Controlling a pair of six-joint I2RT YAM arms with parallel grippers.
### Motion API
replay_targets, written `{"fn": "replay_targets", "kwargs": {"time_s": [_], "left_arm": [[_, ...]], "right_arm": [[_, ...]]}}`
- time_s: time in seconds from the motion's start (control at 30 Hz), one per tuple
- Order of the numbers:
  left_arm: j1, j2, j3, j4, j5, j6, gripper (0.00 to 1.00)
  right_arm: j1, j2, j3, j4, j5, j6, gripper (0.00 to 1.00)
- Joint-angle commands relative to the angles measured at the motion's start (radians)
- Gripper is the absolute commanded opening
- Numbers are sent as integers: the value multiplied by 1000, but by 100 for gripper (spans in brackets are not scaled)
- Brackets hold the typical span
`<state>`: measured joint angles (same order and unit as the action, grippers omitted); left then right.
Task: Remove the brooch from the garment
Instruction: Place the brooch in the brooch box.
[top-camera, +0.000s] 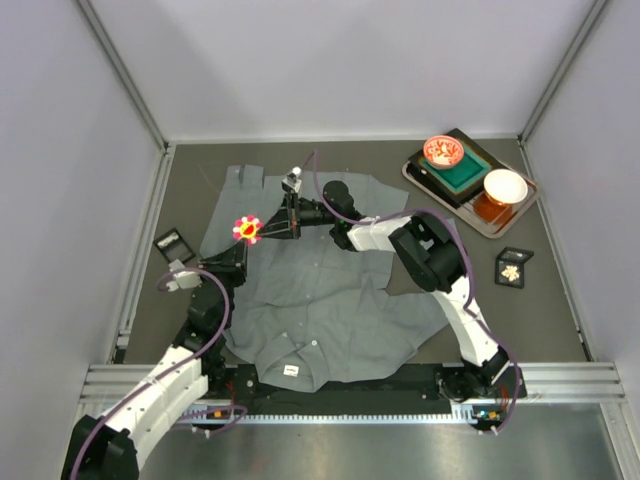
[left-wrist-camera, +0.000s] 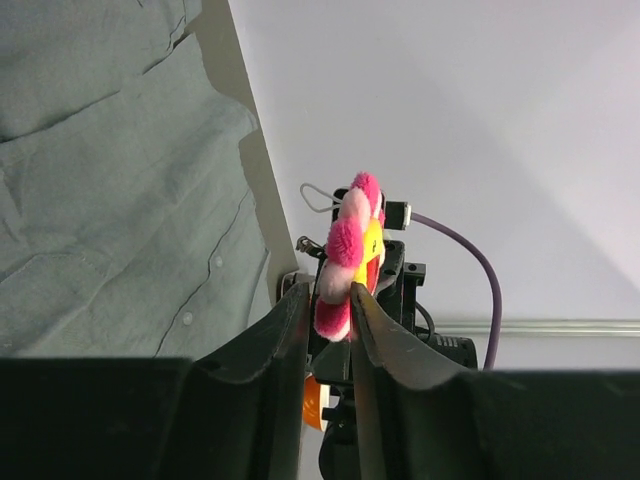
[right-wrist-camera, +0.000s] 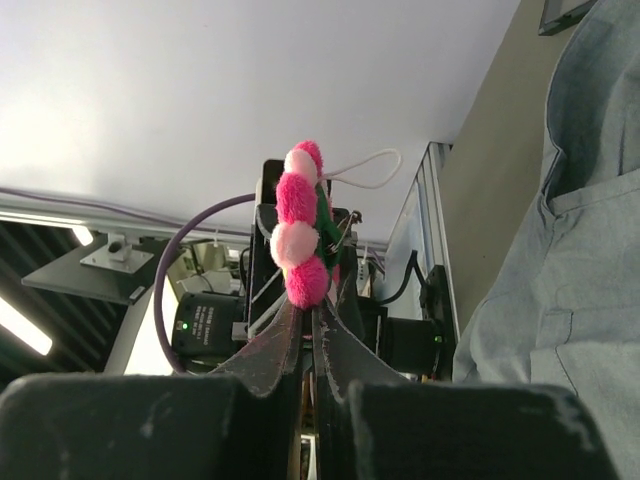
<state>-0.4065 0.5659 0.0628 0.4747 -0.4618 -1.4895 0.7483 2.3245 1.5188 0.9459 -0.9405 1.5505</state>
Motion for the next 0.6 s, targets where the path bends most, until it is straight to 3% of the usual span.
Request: {"fn": "replay_targets", "kwargs": {"time_s": [0.0, 0.13, 0.23, 0.27, 0.43, 0.57], "left_arm": [[3, 17, 26, 87, 6, 15, 26], [3, 17, 28, 93, 2, 29, 18], [3, 17, 29, 93, -9, 31, 6], [3, 15, 32, 88, -15, 28, 0], [5, 6, 69, -26, -76, -18, 0], [3, 35, 117, -97, -219, -41, 0]], "right_arm": [[-1, -63, 20, 14, -15, -26, 0], [2, -63, 27, -1, -15, -32, 0], [0, -65, 26, -5, -11, -30, 0], [0, -63, 27, -10, -9, -35, 6], [-41, -102, 20, -117, 35, -107, 33], [-116, -169, -11, -353, 88, -299, 48]]}}
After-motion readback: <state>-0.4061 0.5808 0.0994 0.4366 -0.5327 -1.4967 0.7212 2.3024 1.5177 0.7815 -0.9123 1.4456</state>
